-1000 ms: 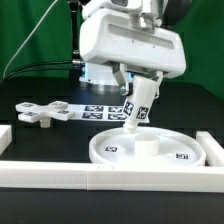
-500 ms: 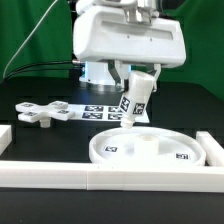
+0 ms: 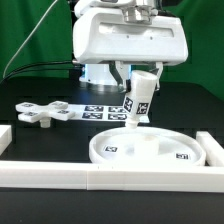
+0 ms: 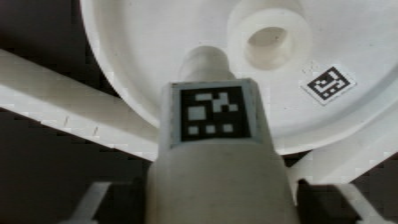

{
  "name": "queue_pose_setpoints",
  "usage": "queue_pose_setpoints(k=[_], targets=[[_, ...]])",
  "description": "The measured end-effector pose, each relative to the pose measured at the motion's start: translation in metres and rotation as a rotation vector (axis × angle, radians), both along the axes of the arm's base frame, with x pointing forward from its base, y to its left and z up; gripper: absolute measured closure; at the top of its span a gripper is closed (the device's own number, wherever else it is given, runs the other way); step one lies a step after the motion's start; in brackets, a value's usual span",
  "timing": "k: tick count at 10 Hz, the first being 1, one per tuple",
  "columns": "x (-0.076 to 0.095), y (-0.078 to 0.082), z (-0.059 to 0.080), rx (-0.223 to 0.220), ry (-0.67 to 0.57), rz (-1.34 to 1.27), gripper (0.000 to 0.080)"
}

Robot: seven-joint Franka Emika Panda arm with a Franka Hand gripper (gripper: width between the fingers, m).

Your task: Assemble round table

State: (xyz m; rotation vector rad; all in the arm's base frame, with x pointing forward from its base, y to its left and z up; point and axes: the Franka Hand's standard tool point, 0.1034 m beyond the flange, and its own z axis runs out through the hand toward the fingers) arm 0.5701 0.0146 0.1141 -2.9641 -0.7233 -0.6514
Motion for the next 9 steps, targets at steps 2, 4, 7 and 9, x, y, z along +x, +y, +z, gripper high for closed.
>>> queue_pose_setpoints(k=[2, 4, 7, 9], targets=[[-0.001, 0.011, 0.002, 0.011, -0.031, 0.000, 0.0390], [-0.003, 0.011, -0.002, 0.029, -0.129, -0.020, 0.0390], [-0.004, 0.010, -0.005, 0.033, -0.119, -0.025, 0.0390], [-0.009, 0.022, -0.008, 0.052, -0.098, -0.031, 0.0390]])
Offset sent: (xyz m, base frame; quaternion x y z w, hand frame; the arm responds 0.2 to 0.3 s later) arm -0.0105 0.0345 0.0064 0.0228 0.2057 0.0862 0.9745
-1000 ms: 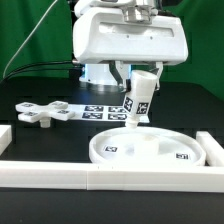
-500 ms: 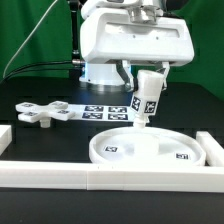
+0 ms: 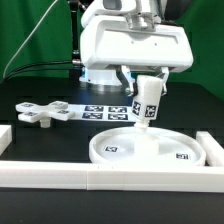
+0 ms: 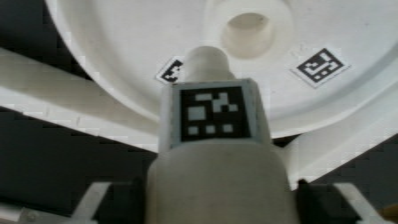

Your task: Assemble round table

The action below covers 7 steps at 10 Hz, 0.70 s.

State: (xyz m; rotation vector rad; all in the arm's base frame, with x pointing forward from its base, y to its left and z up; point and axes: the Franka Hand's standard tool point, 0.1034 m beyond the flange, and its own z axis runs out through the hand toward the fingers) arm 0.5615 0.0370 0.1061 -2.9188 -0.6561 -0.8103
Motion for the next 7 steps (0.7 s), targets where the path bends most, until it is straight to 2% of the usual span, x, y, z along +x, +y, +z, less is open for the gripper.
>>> queue_pose_setpoints(k=[5, 7], targets=[[-0.007, 0.006, -0.017, 0.015, 0.024, 0.006, 0.0390], [-0.008, 0.006, -0.019, 0.017, 0.028, 0.006, 0.0390]])
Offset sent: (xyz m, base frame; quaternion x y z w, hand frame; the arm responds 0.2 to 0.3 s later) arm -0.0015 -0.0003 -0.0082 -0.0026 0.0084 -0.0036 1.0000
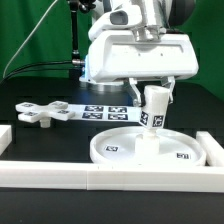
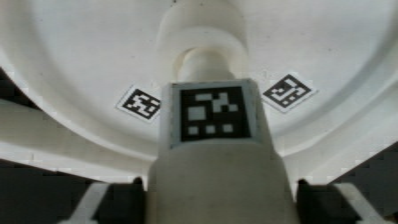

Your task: Assemble round table

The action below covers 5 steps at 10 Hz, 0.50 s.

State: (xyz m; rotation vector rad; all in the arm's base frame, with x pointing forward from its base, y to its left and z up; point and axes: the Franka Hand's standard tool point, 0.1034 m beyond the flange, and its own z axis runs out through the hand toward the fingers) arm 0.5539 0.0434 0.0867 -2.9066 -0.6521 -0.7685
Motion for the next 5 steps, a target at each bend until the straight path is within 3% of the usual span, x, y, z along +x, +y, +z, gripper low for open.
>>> queue_pose_setpoints(k=[5], targets=[[-0.0048, -0.0031, -0.0113, 0.006, 0.020, -0.005, 0.0390]])
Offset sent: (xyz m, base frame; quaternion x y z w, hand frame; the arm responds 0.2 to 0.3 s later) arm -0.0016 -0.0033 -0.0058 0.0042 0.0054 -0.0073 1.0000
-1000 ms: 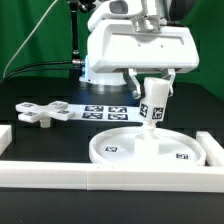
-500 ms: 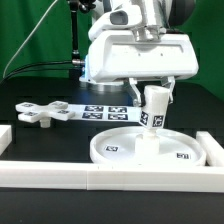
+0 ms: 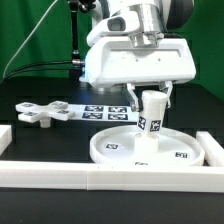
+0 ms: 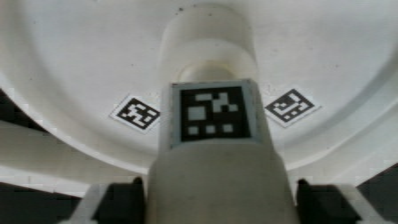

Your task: Assemble round table

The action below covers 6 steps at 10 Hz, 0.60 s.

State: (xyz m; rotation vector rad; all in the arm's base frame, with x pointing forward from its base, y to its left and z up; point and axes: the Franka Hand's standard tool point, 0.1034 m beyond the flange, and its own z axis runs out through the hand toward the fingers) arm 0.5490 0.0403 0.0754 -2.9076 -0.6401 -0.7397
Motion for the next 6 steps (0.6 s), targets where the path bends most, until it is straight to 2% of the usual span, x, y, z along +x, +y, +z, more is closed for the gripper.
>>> queue_pose_setpoints(k=[1, 2, 3, 4, 5, 6], targets=[[0.000, 0.000, -0.001, 0.001, -0.001, -0.001, 0.0390], [0.000, 0.000, -0.001, 0.001, -0.001, -0.001, 0.0315], [0.000, 0.000, -0.001, 0.001, -0.001, -0.001, 0.0315], [0.000, -0.001, 0.000, 0.000, -0.001, -0.001, 0.0202], [0.002, -0.002, 0.004, -0.005, -0.009, -0.002, 0.0166], [0.005, -0.004, 0.013, -0.013, -0.016, 0.000, 0.0166]])
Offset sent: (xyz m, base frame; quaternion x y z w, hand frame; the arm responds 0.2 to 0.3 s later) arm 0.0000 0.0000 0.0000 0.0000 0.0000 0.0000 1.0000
